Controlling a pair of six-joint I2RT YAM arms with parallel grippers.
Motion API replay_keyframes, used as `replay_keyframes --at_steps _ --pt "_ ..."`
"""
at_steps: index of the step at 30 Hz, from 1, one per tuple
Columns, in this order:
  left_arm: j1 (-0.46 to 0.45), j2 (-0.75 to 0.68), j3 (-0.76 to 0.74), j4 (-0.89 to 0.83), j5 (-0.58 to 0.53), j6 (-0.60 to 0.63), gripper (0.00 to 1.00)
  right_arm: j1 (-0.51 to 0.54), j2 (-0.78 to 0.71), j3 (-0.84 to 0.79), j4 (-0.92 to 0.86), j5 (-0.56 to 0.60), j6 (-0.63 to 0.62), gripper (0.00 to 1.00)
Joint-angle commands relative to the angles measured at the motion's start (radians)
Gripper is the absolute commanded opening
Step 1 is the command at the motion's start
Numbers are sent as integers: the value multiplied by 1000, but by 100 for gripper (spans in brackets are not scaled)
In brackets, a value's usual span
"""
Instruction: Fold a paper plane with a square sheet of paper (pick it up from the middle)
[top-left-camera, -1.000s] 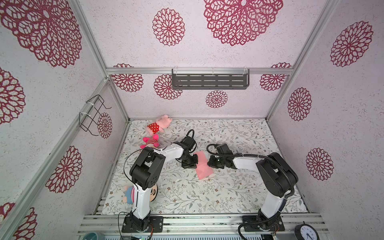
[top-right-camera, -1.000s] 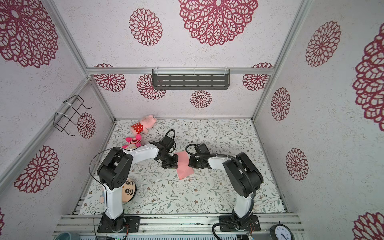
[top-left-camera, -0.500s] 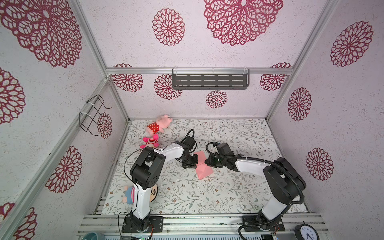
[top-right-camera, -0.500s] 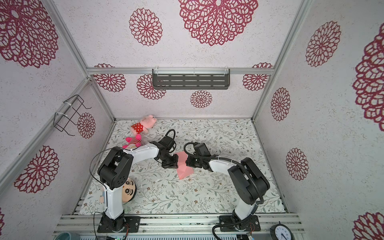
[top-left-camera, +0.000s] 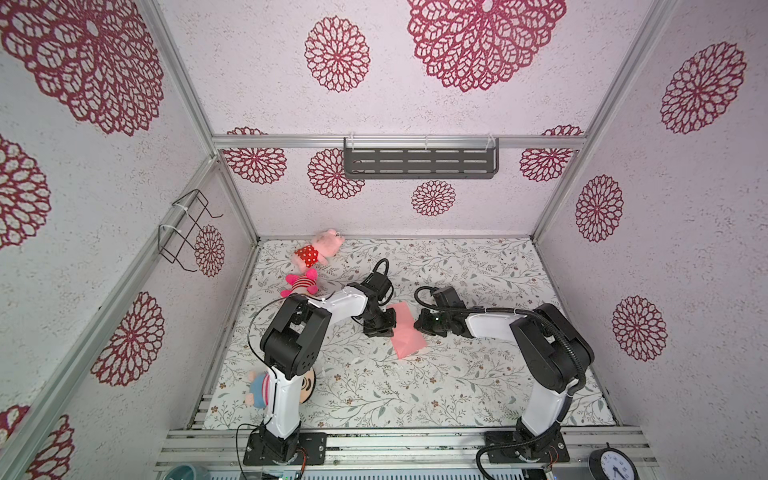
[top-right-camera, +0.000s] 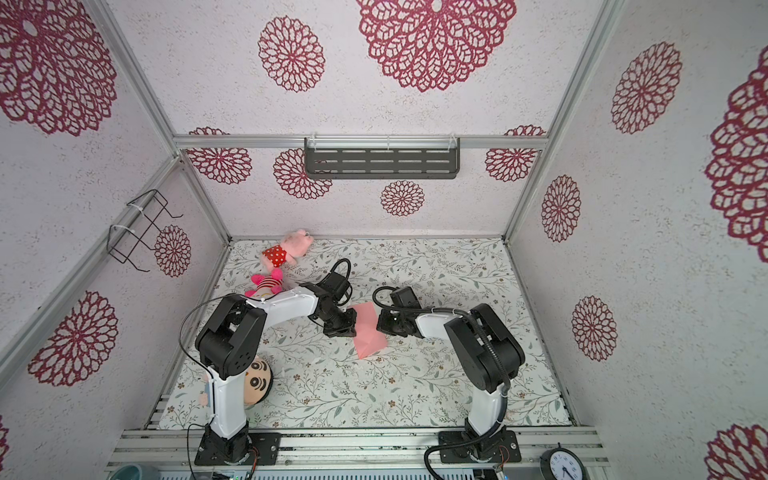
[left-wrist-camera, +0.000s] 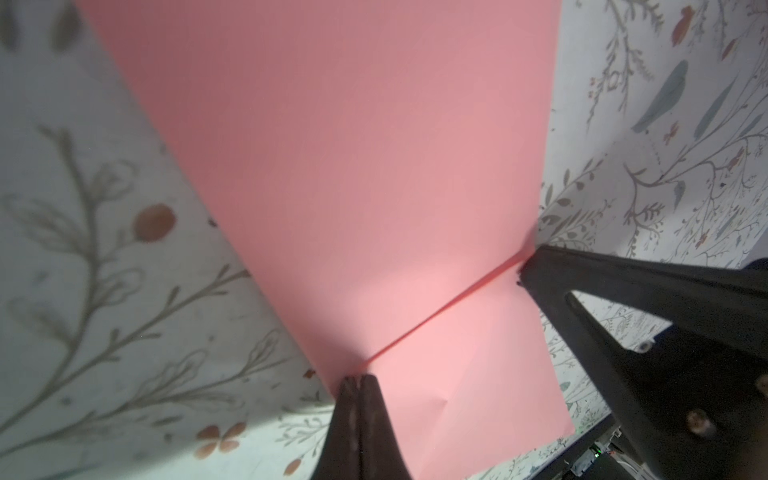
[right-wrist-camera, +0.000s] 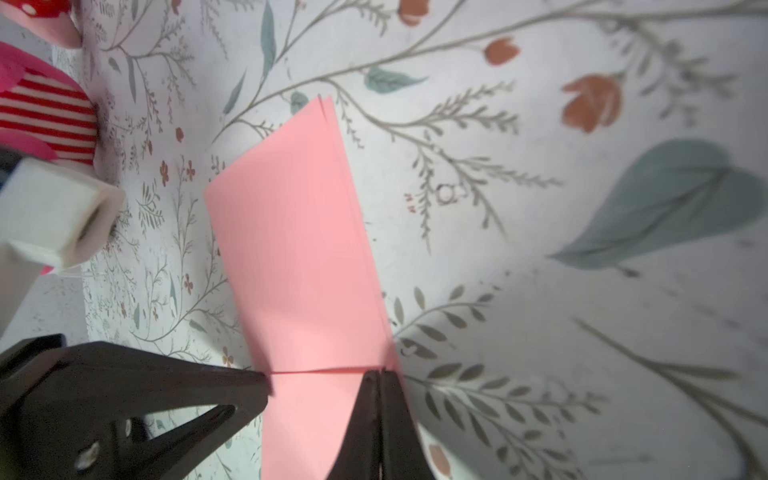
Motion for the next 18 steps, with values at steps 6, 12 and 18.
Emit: replay_keyframes --at_steps 6,12,18 --pt "-10 51 -34 -75 -61 10 0 -19 -126 -78 98 -38 12 8" --pt "-10 51 -25 -78 -61 11 0 39 -111 -60 166 -131 19 9" --pt "-11 52 -26 -78 -61 11 0 94 -55 -29 117 -141 60 8"
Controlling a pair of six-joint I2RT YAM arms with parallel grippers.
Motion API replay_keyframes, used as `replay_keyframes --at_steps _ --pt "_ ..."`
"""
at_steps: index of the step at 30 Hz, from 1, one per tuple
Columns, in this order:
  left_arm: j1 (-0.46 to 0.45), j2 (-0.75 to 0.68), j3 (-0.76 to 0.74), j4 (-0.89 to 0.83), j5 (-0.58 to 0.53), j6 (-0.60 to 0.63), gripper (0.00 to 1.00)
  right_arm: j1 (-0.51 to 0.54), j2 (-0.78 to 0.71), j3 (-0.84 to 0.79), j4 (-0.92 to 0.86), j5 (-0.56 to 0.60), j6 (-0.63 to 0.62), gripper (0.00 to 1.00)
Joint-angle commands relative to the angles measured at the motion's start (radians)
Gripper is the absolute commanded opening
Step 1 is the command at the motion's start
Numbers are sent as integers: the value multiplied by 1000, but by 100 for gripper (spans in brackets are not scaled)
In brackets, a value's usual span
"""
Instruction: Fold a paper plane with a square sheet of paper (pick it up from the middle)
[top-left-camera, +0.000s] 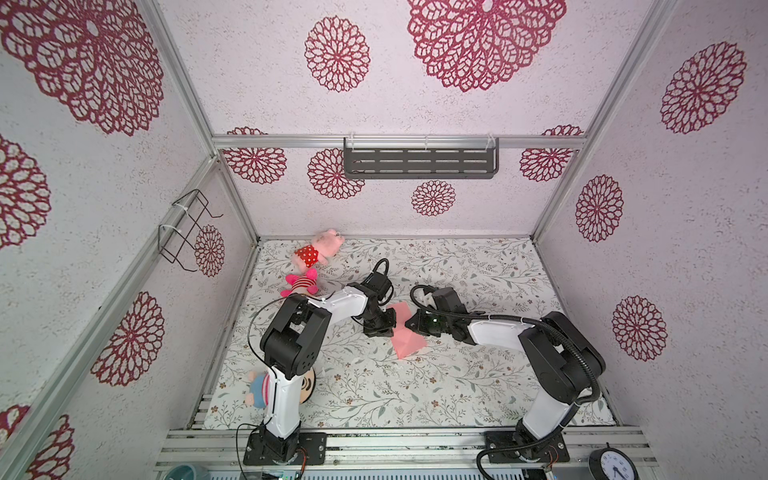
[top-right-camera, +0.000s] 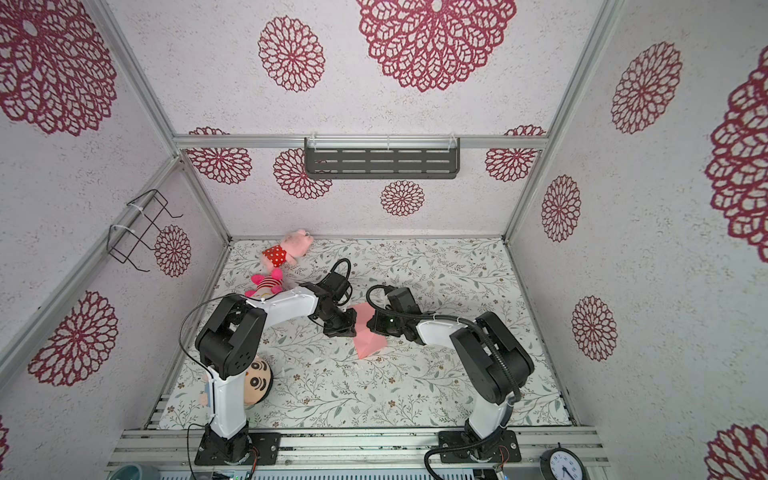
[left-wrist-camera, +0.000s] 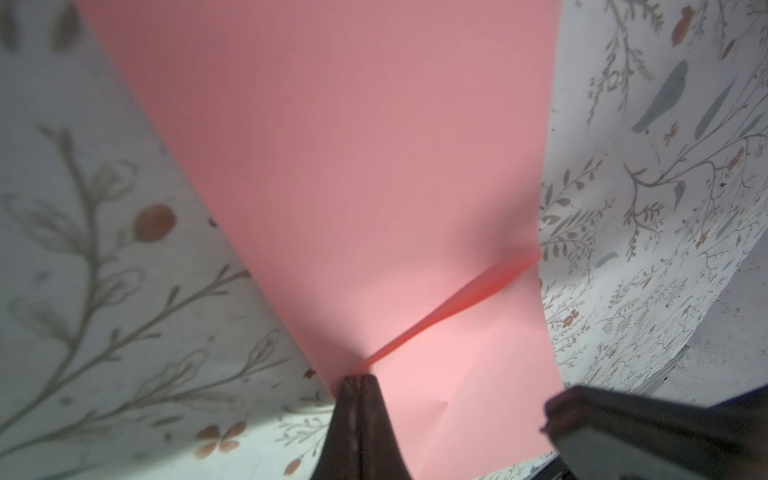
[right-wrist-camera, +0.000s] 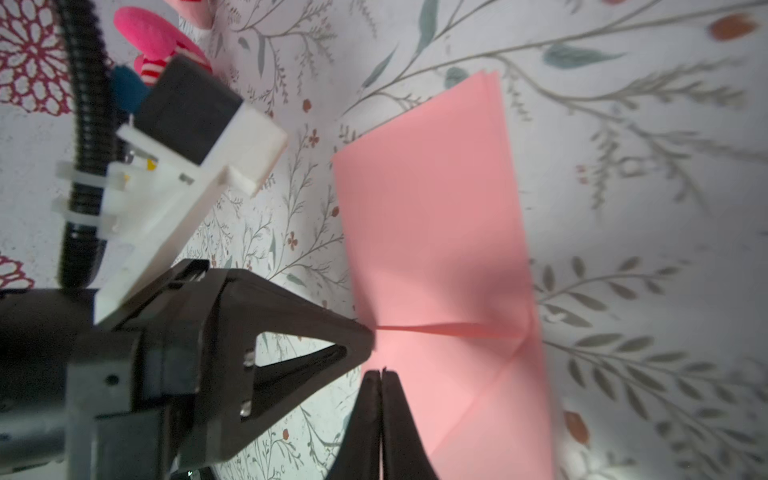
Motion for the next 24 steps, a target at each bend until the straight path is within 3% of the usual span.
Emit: replay_keyframes --at_steps 1,10,24 --pt "-11 53 -27 -78 -63 11 0 27 15 9 -8 -27 48 8" --pt "-11 50 -43 -63 -69 0 0 94 34 -48 13 -27 144 7" --pt "3 52 -78 -41 -50 -5 0 121 -62 -177 -41 30 143 5"
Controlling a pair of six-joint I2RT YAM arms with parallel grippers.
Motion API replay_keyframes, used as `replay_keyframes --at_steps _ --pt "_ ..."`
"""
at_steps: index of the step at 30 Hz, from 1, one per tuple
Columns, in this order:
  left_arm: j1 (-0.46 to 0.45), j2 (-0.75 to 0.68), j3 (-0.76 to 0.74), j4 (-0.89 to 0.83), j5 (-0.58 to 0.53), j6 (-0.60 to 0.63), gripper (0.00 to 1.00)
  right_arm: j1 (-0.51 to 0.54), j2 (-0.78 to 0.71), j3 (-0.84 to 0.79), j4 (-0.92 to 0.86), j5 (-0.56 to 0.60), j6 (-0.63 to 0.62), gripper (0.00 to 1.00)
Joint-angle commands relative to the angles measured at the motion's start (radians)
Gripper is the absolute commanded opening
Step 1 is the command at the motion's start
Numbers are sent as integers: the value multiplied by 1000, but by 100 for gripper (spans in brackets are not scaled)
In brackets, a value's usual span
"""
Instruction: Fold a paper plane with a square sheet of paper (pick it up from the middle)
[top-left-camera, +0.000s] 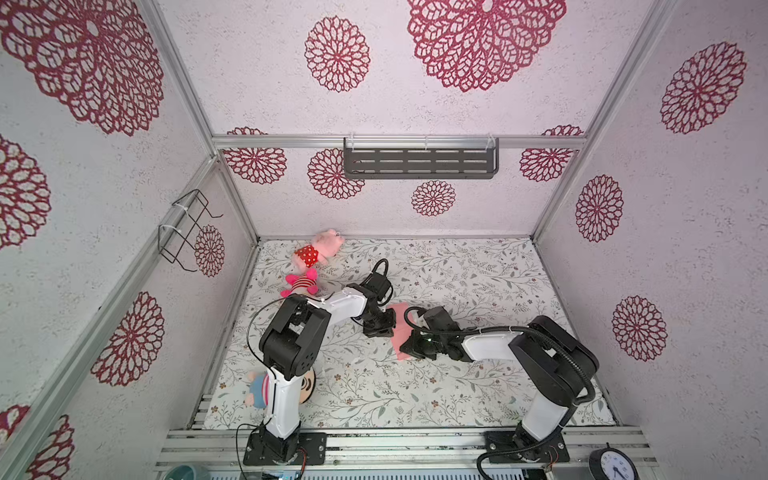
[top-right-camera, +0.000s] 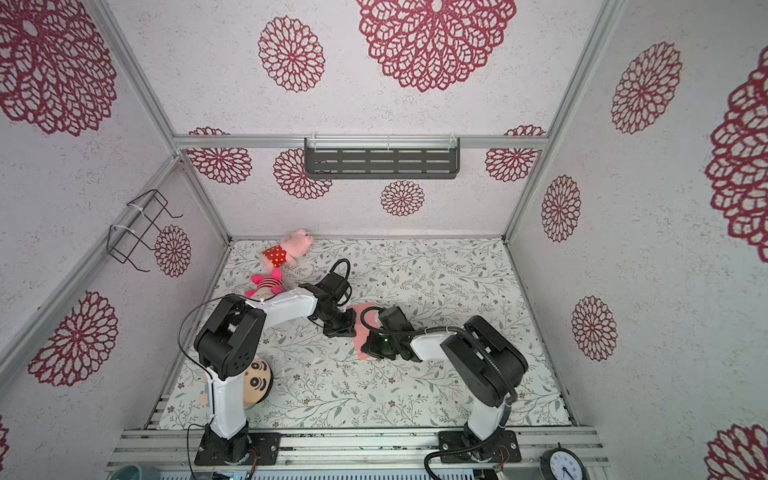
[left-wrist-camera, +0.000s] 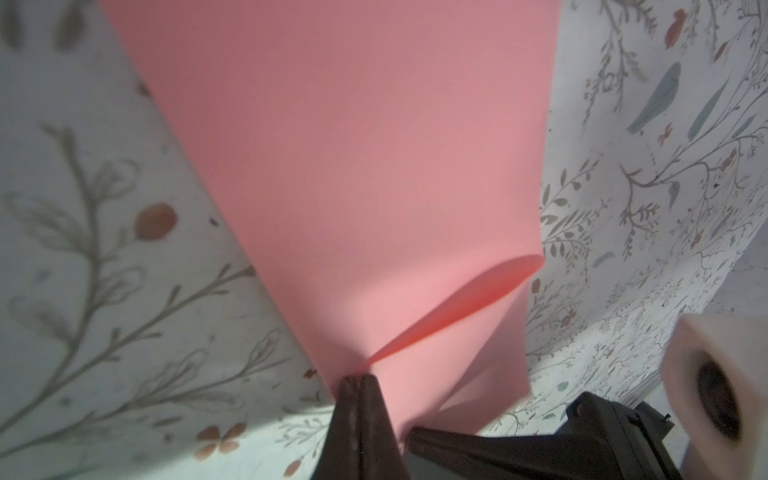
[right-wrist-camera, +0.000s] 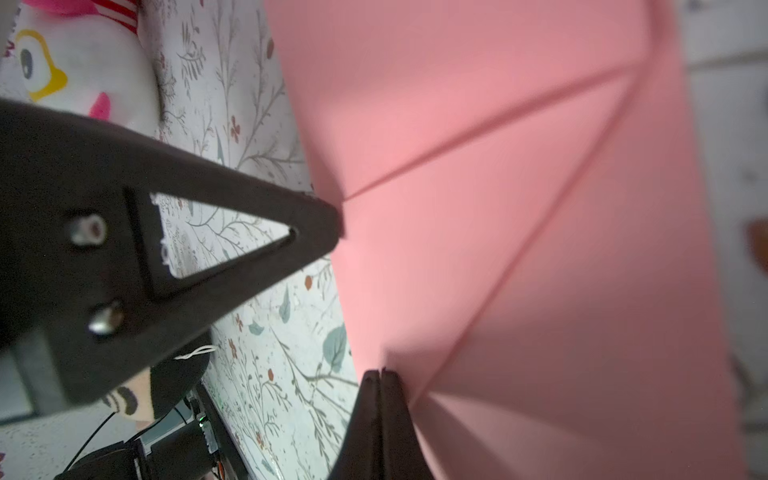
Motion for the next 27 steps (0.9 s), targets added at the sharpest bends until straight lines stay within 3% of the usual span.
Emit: replay_keyframes --at_steps 1,7,19,27 --pt "1 60 -58 -60 -53 0 0 9 -52 -23 -96 37 -23 5" --pt "2 59 -57 -55 -38 -1 0 25 -113 30 -53 35 -69 6" --pt "6 66 -68 -42 -18 -4 0 55 16 70 -4 34 -37 6" --pt "9 69 -74 -39 -17 -4 0 55 -19 51 25 33 -41 6"
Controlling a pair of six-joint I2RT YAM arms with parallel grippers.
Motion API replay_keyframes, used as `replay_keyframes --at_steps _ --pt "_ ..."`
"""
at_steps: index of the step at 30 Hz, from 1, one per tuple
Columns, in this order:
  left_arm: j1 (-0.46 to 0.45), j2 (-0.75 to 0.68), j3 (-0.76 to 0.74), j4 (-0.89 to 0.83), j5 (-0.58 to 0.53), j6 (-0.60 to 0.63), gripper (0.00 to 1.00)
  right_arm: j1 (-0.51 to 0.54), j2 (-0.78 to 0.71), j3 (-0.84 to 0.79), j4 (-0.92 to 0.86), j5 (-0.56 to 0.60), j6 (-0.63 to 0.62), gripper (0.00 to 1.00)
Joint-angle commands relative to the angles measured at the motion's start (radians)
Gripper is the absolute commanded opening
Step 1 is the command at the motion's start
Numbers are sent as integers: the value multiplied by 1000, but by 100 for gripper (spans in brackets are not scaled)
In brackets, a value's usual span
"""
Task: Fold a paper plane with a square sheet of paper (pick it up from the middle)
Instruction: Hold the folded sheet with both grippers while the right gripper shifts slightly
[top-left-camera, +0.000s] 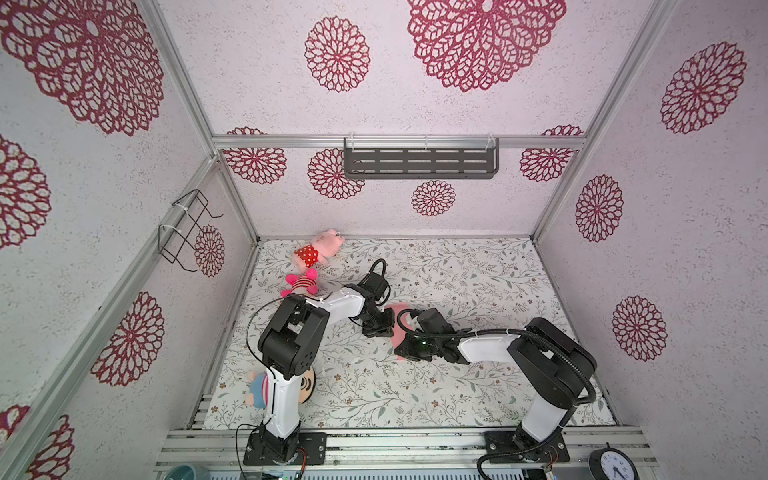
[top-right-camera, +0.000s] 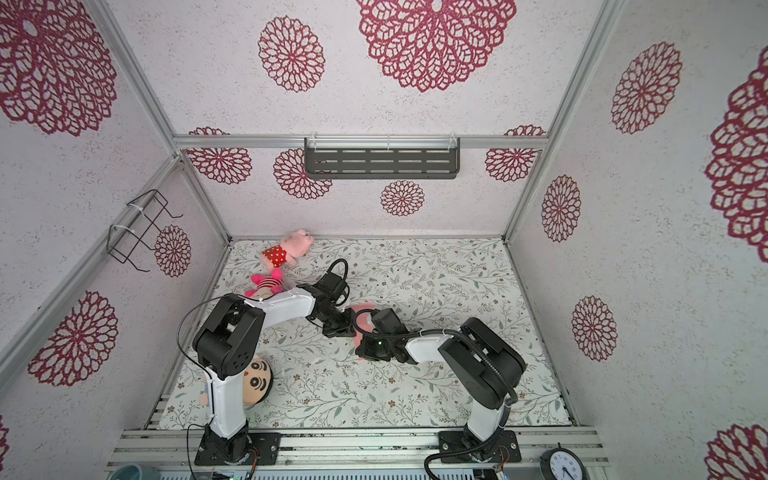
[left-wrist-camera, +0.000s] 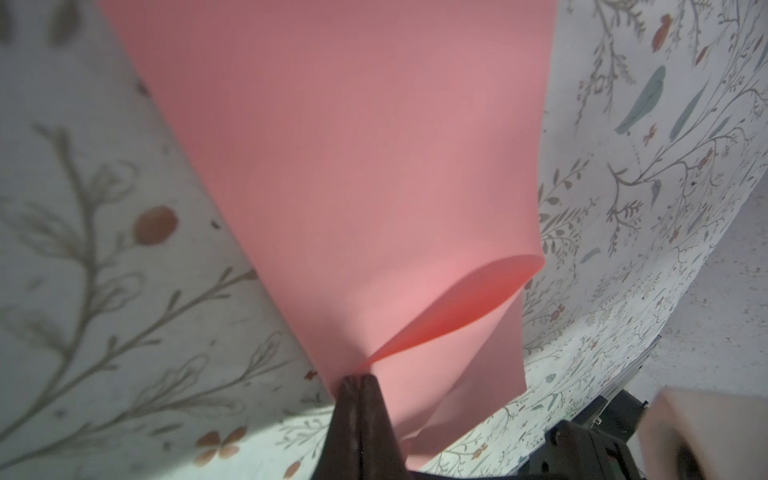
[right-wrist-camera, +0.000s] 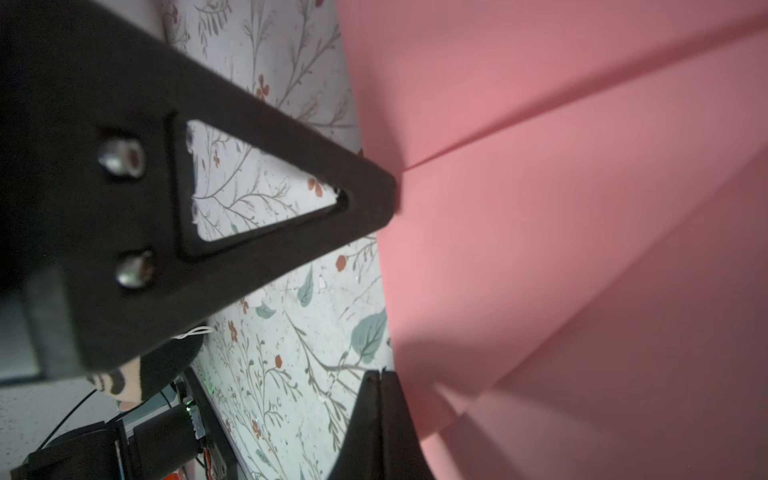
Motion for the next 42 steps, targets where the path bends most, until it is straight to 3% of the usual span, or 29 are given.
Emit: replay_keyframes --at_steps 1,7,24,36,42 --pt "-5 68 -59 -63 -58 -3 0 5 -46 7 28 19 -7 6" --pt "-6 66 -59 -63 -60 -3 0 -9 -78 -5 -5 84 -2 3" --pt "-5 69 -63 -60 -60 -7 0 4 16 -9 -29 4 -9 4" --pt "-6 69 -68 -55 -61 -9 0 17 -41 -95 -33 -73 -38 4" --pt "-6 68 -66 -57 -60 -7 0 -2 -128 -83 -8 -35 -42 4"
